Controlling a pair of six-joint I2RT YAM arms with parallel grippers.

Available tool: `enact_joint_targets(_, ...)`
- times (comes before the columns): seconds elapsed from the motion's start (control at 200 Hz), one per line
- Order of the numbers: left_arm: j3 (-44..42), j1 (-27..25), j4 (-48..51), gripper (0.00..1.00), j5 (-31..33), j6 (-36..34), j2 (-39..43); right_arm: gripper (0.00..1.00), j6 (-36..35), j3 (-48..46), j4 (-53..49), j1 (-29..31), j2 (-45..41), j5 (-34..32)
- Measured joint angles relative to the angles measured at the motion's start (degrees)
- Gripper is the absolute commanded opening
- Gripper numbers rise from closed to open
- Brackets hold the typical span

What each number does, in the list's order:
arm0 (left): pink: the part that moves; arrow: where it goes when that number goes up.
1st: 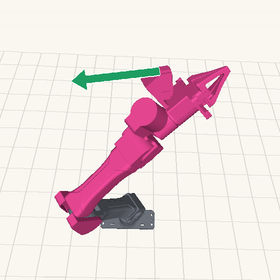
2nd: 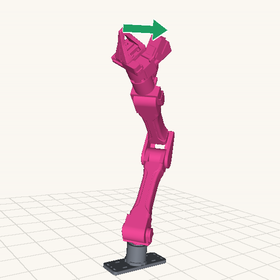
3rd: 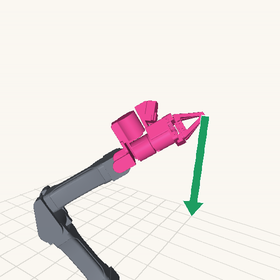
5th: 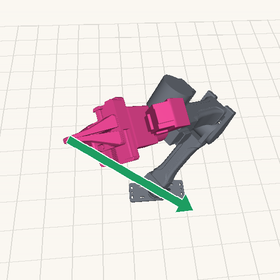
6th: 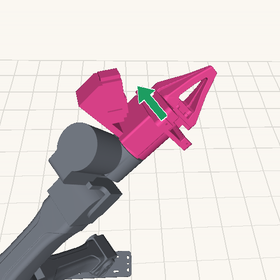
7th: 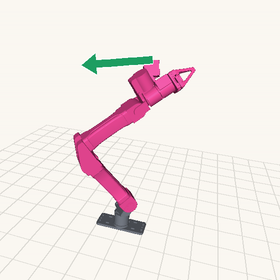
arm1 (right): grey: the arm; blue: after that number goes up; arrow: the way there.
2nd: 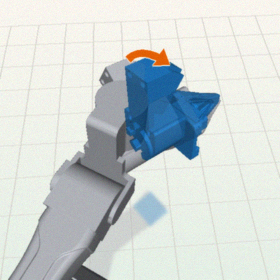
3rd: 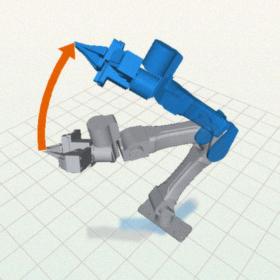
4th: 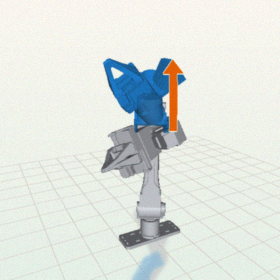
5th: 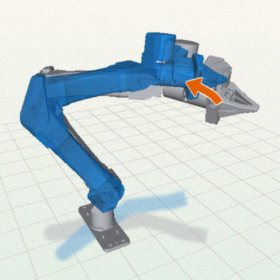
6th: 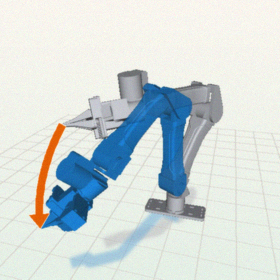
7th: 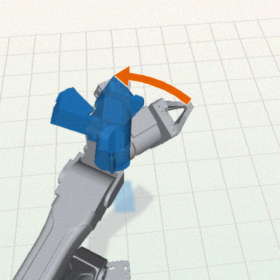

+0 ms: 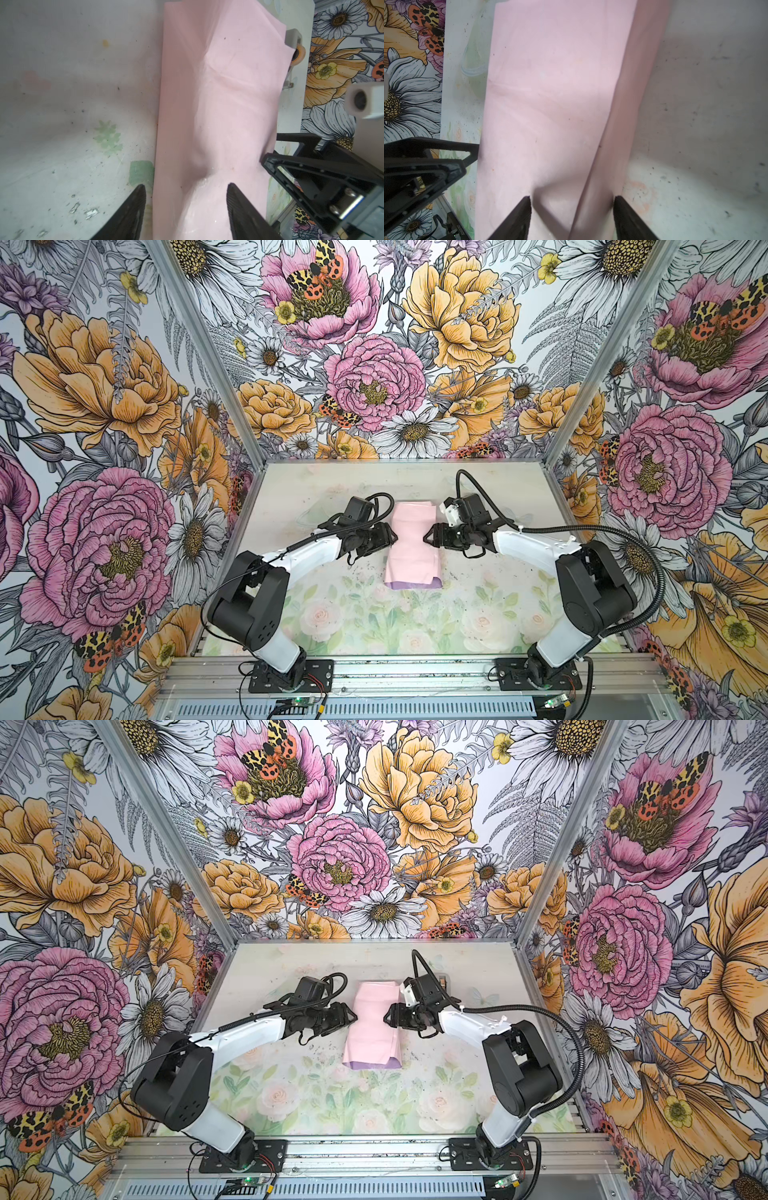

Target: Wrap the gift box in paper

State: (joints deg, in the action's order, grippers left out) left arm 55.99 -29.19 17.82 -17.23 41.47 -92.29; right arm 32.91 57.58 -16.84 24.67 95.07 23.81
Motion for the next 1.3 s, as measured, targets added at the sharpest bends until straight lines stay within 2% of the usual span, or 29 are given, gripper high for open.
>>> enact_joint_targets(0.105, 0.8, -1.1, -1.0, 0.60, 0.2, 1.3, -1.6, 0.75, 1.1, 0.6, -0.3, -0.3, 0.0, 0.2)
enact_joint_targets(0.3, 1.1, -2.8, -1.5, 0.59, 1.3, 3.2, -1.7, 0.75, 2.9, 1.6, -0.9, -0.3, 0.0, 0.7)
enact_joint_targets(0.56, 2.1, -4.2, -1.6, 0.59, 2.5, 5.5, -2.0, 0.61, 5.1, 2.4, -2.7, 0.4, 0.0, -0.3)
enact_joint_targets(0.836, 2.3, -4.7, -1.8, 0.65, 3.8, 6.6, -2.0, 0.43, 5.0, 5.1, -6.2, 1.7, 1.2, -5.2)
enact_joint_targets(1.126, 2.3, -2.5, -1.7, 0.63, 5.9, 6.6, -1.7, 0.36, 4.4, 6.0, -7.8, 1.7, 2.1, -7.6)
enact_joint_targets(1.226, 2.3, -2.0, -1.8, 0.60, 6.1, 6.5, -1.7, 0.37, 4.3, 6.0, -7.8, 1.7, 2.1, -7.6)
enact_joint_targets(1.301, 2.3, -2.0, -2.0, 0.56, 6.1, 6.4, -1.9, 0.43, 4.2, 6.0, -7.8, 1.7, 2.1, -7.7)
